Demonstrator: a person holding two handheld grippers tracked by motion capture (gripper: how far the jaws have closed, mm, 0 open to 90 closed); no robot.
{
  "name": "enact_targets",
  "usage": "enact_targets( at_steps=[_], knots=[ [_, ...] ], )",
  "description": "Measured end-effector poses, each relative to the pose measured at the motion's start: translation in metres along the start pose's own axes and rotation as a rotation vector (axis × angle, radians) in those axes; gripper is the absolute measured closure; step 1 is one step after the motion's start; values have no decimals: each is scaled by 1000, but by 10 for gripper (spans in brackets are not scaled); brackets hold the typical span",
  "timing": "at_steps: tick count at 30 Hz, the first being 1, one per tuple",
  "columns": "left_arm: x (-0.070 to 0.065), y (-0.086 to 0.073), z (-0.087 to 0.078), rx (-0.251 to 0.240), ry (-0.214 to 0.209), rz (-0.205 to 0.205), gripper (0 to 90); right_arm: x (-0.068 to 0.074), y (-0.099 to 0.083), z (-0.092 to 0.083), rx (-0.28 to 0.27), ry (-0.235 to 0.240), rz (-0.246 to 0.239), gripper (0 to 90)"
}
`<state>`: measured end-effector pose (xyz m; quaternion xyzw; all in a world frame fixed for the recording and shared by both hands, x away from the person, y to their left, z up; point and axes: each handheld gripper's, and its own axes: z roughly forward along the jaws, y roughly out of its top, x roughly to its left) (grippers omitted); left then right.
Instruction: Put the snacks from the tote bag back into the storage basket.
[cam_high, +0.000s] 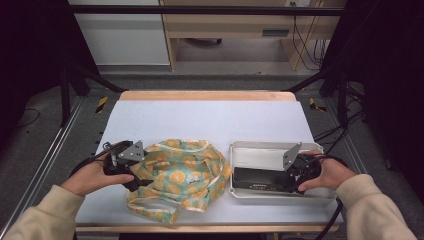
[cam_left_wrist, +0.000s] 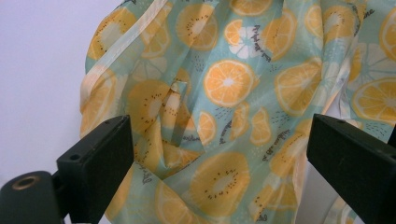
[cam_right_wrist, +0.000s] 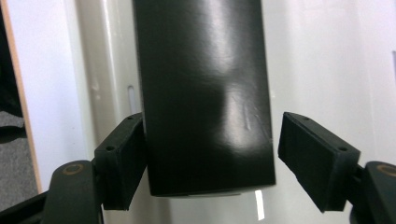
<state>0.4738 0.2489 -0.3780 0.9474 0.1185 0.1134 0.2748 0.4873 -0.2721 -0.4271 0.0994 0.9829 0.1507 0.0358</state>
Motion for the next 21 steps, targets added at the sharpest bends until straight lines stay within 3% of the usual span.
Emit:
enact_targets(
  at_steps=[13,21],
  knots=[
    [0,-1,0,2,0,1,73,2,3,-3,-26,-18,27,126],
    [-1,-1,0,1,-1,2,71,3,4,-5,-33,-27,43,91]
  ],
)
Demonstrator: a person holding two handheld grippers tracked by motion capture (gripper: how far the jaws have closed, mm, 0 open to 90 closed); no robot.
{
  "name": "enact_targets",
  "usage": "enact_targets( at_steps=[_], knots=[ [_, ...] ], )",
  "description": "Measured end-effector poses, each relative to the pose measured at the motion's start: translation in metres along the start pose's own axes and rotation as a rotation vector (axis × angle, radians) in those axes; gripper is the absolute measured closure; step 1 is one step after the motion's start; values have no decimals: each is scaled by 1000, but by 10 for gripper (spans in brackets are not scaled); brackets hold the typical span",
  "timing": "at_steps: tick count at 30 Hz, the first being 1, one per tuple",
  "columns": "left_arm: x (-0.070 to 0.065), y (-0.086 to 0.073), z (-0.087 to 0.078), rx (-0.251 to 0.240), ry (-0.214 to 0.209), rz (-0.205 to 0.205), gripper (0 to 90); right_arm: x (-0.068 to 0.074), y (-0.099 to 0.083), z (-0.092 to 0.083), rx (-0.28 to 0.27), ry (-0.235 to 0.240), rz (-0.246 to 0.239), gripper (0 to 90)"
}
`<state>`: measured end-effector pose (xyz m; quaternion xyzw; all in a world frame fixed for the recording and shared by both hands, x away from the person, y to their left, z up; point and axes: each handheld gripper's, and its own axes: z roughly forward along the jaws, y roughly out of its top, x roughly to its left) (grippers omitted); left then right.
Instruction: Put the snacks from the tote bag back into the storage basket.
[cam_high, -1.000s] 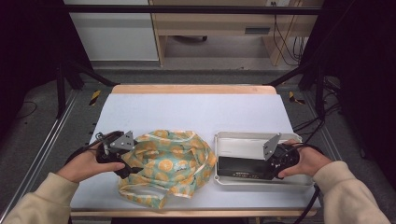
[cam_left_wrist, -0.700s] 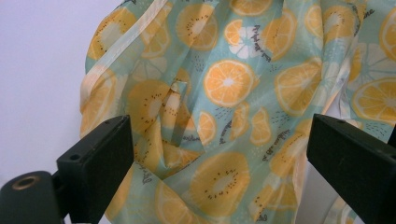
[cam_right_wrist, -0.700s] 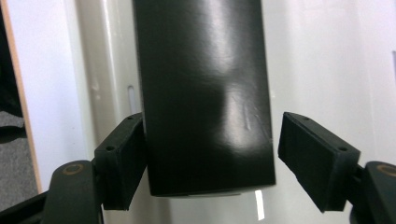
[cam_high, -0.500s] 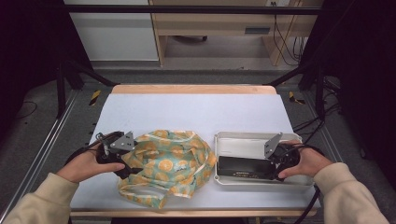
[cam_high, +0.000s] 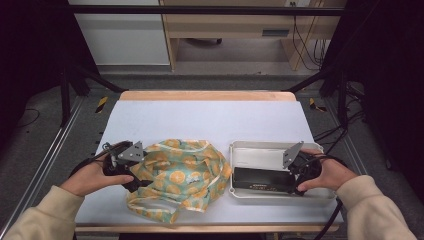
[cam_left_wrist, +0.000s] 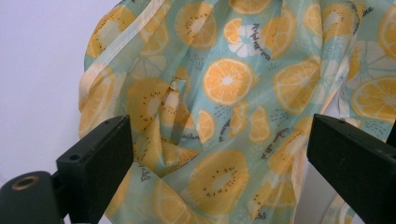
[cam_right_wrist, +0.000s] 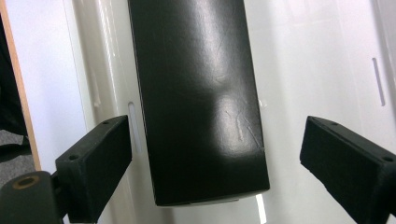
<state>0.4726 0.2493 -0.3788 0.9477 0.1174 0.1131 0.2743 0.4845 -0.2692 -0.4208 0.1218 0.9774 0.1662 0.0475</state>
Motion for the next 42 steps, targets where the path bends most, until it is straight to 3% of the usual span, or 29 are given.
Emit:
enact_targets(
  at_steps=[12,22,42],
  knots=[
    [0,-1,0,0,2,-4,70,3,2,0,-21,0,2,80],
    [0,-3,0,1,5,-6,70,8,1,-6,-60,-26,21,75],
    [0,-6,-1,-1,13,-14,70,20,-3,-23,-186,-82,66,76]
  ],
)
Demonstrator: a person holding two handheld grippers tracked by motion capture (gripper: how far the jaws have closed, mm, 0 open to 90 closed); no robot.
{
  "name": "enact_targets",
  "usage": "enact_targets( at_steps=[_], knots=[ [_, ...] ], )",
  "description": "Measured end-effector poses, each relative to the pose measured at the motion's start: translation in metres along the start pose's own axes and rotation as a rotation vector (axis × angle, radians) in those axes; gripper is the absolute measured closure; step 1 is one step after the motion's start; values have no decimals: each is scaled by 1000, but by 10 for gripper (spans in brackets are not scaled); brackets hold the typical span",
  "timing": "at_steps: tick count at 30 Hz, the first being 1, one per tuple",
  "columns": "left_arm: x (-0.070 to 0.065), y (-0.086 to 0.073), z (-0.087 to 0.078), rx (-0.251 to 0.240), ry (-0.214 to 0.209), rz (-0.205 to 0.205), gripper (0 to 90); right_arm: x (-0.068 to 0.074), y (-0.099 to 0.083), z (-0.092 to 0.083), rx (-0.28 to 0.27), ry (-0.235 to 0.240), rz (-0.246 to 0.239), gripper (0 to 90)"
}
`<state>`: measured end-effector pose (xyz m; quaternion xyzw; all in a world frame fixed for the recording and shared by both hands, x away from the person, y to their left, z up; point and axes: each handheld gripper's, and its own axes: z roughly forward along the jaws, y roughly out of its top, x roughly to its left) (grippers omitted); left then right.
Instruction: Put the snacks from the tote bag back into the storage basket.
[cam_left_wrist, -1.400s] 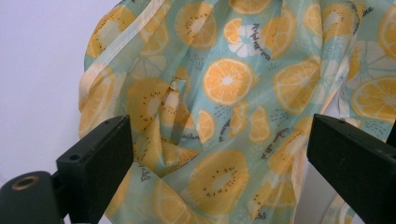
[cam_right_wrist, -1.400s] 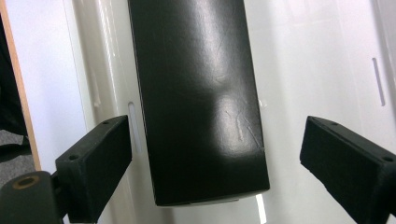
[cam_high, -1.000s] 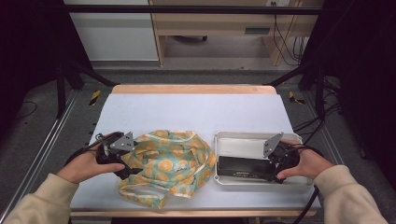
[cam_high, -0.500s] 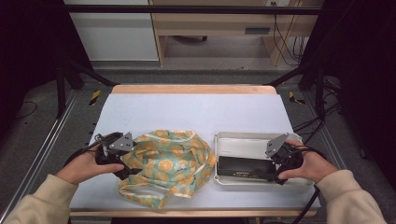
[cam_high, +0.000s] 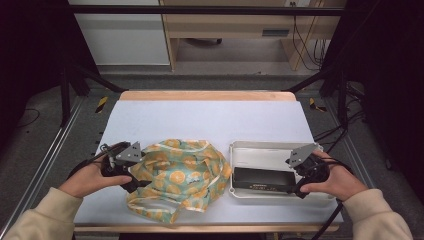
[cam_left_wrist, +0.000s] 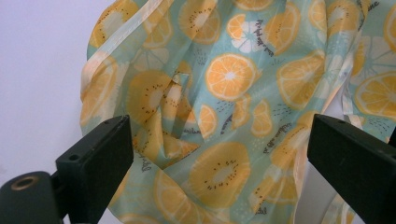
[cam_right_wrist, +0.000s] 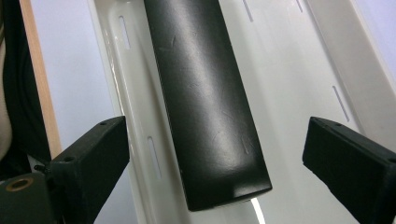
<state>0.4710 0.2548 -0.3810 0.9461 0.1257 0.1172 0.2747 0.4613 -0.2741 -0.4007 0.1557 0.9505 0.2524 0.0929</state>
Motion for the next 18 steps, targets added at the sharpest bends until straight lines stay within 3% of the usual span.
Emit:
enact_targets(
  at_steps=[8,12,18],
  knots=[
    [0,0,0,-7,4,-6,70,6,5,-3,-42,-4,20,75],
    [-1,-1,1,-9,3,-8,70,9,11,-4,-90,-10,45,75],
    [-1,-2,0,-14,10,-14,69,13,22,-4,-133,-47,83,75]
  ],
)
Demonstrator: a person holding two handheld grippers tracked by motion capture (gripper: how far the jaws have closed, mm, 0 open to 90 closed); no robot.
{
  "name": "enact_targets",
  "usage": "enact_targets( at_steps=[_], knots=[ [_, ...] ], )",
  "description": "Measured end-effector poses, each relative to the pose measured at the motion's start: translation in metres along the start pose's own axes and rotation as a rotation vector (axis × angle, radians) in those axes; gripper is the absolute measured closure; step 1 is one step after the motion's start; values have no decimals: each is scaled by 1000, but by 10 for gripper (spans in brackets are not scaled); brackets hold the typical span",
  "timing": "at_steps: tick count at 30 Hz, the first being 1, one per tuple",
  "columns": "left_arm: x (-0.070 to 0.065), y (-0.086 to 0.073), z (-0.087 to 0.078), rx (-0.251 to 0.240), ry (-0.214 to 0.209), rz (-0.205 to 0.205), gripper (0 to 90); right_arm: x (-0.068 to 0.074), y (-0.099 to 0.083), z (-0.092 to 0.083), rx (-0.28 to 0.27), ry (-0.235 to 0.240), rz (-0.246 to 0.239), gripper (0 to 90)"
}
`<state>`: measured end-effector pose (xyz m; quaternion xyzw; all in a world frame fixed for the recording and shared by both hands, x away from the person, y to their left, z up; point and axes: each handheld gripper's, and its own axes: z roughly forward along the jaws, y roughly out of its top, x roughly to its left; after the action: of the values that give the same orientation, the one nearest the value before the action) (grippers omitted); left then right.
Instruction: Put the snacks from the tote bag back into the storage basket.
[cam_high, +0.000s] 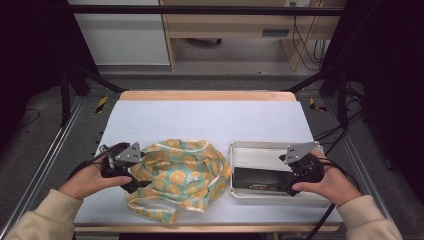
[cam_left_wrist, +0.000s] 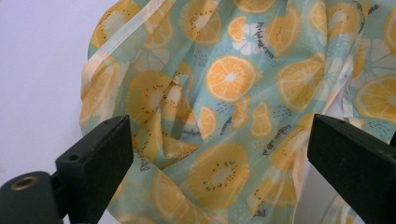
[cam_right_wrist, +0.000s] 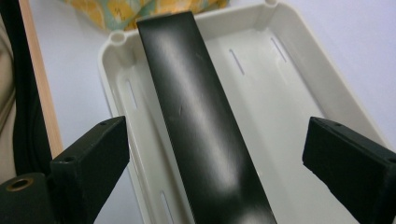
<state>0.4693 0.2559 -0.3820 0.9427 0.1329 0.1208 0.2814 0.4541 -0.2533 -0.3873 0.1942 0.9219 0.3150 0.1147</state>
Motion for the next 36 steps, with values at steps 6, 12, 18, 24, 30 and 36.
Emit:
enact_targets(
  at_steps=[6,12,18,24,30,36],
  knots=[
    [0,-1,-1,-8,17,-11,68,2,10,1,-71,-42,54,83],
    [0,-1,-2,-21,40,-42,67,3,20,-1,-158,-93,149,81],
    [-1,-1,-4,-45,58,-57,65,2,29,-1,-224,-142,211,79],
    [-1,3,-10,-69,117,-108,66,0,37,-1,-289,-194,308,67],
    [1,2,-20,-123,187,-218,66,1,40,-2,-304,-236,356,64],
    [2,-2,-28,-164,247,-297,64,2,41,-5,-306,-299,404,61]
  ],
)
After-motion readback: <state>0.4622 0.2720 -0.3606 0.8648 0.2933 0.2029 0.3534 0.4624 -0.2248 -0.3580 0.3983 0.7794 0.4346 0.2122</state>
